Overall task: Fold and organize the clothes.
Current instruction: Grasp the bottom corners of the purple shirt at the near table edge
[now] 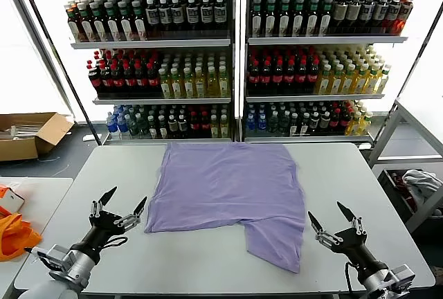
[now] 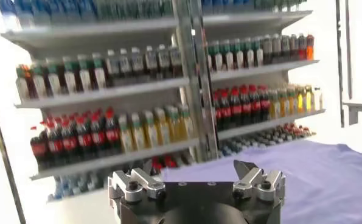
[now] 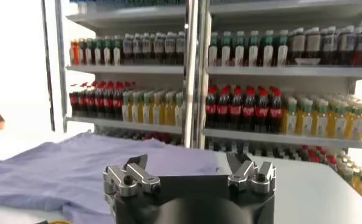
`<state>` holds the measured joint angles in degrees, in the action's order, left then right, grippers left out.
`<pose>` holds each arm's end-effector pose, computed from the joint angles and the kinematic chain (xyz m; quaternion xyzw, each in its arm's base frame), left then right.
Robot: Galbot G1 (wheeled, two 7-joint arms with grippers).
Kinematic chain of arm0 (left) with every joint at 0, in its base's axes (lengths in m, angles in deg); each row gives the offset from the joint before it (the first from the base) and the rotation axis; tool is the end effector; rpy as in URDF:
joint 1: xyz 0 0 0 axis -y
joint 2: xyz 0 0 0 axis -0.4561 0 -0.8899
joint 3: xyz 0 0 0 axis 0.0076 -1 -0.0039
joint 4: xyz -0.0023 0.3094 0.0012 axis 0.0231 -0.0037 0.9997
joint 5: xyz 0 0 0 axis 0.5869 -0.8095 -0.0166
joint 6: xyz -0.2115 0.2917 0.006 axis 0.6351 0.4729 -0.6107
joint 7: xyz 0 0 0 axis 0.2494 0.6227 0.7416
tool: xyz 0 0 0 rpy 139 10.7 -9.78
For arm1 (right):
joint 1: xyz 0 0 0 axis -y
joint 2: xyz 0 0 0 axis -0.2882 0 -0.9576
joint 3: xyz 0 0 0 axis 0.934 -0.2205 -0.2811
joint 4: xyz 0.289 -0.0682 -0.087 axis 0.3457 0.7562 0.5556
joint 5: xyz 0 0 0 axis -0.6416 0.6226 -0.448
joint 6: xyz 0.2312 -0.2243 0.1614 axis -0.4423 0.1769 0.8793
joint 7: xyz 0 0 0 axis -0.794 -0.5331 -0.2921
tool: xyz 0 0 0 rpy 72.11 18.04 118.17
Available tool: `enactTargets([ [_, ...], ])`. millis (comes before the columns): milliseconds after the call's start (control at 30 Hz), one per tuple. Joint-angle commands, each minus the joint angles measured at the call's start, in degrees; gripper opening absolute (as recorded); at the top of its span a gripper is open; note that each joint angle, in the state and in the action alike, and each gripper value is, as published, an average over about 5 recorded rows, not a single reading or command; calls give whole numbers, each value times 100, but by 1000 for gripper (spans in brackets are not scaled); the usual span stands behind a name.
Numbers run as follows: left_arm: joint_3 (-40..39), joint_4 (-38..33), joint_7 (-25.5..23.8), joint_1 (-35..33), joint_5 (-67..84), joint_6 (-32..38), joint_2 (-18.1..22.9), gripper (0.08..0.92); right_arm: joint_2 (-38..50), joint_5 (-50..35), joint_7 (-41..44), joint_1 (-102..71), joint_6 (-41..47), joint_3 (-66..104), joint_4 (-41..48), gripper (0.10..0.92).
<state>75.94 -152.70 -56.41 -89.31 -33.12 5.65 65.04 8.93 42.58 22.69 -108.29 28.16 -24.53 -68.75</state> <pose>0.2353 0.1212 -0.2317 -0.1423 -0.9810 -0.0520 0.1212 0.1951 -0.1180 -0.2415 0.1494 -0.9824 0.0400 0.1052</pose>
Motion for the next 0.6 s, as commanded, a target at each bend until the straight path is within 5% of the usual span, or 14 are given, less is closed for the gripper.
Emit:
enactTargets([
  [33,-292,235,266,6,515,-1064,-609,823,510,88,-531,-292,736,-305,-170,823],
  [600,-893,534,420,416,511,-1697,-549,822,67,460,-844,-649,1266,-997,-335,823],
])
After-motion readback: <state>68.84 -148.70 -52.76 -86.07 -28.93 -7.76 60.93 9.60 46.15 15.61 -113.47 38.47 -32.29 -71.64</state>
